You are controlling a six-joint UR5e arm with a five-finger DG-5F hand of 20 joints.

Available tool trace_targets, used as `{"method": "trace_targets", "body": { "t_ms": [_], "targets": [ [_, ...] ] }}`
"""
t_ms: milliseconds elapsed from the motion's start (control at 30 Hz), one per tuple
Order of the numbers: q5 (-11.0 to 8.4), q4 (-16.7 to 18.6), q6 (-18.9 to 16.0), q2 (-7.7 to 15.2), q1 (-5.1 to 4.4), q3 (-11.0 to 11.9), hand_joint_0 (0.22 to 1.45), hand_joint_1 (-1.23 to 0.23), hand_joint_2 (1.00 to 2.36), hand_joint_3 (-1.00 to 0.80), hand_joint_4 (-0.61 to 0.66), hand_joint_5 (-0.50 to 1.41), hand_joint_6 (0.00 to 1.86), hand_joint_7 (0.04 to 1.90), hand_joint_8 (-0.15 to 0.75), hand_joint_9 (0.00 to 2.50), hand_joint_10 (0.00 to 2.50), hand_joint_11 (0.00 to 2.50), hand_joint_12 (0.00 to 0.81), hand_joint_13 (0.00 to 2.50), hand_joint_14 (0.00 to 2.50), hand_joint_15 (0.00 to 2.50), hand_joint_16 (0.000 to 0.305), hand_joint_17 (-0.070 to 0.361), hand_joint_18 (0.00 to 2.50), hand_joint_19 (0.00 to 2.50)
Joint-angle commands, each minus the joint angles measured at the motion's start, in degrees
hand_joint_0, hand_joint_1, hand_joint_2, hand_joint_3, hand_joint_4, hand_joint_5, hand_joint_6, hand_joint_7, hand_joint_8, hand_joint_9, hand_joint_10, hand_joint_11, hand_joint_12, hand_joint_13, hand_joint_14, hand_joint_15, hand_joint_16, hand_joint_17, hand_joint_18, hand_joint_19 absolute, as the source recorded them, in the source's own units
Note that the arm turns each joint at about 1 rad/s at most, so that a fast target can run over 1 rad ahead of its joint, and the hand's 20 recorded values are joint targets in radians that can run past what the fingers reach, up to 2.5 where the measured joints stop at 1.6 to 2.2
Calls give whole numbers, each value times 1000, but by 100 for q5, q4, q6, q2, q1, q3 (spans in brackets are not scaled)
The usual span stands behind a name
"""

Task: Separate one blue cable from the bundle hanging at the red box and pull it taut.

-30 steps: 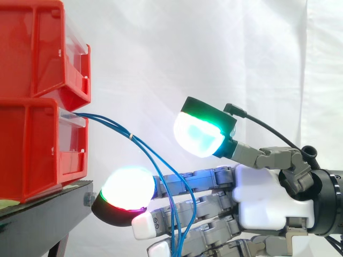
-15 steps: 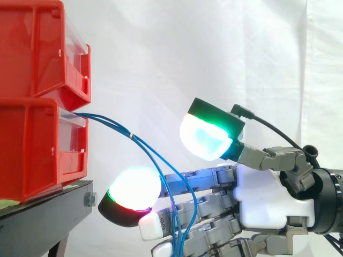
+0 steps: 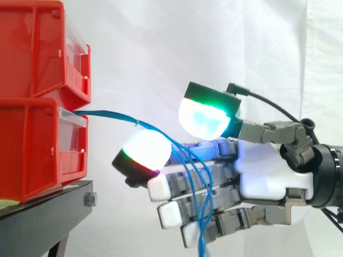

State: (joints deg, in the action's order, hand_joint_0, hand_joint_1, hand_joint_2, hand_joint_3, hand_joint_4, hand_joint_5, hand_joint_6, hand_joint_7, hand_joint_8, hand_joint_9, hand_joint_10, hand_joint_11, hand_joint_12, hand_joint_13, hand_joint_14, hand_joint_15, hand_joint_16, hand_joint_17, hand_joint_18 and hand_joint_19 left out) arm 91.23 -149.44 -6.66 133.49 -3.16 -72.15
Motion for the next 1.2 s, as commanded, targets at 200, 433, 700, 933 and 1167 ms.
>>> {"method": "trace_targets", "body": {
  "t_ms": [200,433,700,933,1167],
  "targets": [
    [0,-6,16,-51,9,26,651,-562,1017,-288,187,-141,503,1120,277,727,10,269,338,795,15,335,47,105,708,420],
    [0,21,33,-51,18,52,598,-479,1007,-422,190,-133,502,1209,279,730,10,286,339,801,14,347,47,106,707,426],
    [9,-85,-37,-51,70,52,590,-348,1002,-475,190,-114,503,1218,286,769,11,294,343,813,14,347,47,105,710,448],
    [9,-129,-11,-51,62,52,659,-495,1020,-249,175,-108,503,1237,289,803,11,298,340,829,14,345,47,105,732,440],
    [-18,-103,51,-42,62,52,721,-680,1022,-188,177,-150,571,1285,266,742,14,367,327,848,15,374,45,102,727,412]
  ]
}}
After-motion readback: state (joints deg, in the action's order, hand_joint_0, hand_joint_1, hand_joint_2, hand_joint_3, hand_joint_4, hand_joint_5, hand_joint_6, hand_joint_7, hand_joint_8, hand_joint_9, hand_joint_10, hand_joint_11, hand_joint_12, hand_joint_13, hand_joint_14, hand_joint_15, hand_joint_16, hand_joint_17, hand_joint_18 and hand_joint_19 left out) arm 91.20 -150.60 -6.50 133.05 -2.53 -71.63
